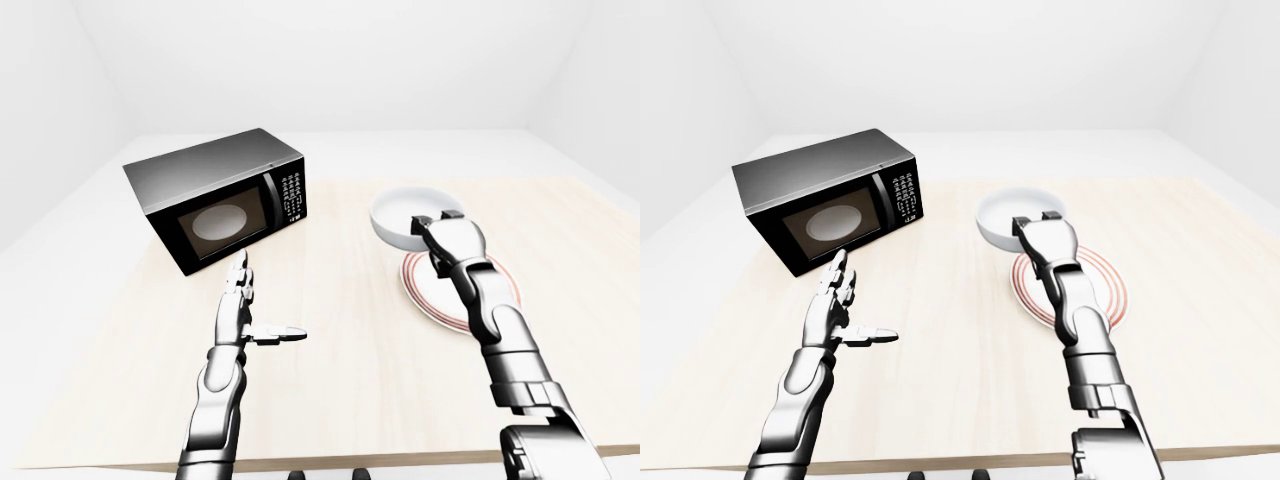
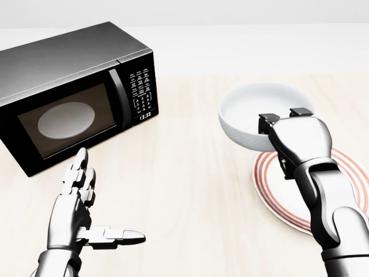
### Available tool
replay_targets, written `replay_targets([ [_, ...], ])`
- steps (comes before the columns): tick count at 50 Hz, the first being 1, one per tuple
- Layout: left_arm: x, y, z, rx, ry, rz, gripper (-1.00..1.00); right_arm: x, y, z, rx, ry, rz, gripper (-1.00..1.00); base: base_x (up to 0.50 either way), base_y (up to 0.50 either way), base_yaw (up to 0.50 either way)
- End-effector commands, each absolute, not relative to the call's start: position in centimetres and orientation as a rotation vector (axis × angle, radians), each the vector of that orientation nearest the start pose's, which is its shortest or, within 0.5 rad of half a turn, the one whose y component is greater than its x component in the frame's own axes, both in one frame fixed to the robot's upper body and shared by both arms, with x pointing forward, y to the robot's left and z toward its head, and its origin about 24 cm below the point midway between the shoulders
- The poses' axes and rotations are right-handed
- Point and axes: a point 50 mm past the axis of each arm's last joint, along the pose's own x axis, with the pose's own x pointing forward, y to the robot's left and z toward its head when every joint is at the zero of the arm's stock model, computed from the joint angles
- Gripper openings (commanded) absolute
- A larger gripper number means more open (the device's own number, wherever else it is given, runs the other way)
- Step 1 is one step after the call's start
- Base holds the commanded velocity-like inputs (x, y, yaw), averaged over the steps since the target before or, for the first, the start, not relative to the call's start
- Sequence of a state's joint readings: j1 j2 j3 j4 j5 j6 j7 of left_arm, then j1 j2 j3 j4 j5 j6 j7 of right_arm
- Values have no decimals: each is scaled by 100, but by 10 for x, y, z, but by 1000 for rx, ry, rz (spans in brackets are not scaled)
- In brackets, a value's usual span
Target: Pick up the white bowl and put it on the plate.
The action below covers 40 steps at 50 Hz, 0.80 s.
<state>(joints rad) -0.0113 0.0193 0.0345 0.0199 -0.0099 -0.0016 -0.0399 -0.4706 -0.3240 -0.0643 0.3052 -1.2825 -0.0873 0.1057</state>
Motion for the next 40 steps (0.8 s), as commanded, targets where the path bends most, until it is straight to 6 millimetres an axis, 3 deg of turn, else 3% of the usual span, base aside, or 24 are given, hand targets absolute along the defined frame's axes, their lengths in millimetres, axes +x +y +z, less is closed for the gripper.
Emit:
replay_targets([
  [1,256,158,40,9,7,-9,100,335,-212,122,-1584,-114,-67,-100,0,0,0],
  [40,255,158,41,10,6,-9,100,320,-247,98,-1560,-11,-112,-100,0,0,0],
])
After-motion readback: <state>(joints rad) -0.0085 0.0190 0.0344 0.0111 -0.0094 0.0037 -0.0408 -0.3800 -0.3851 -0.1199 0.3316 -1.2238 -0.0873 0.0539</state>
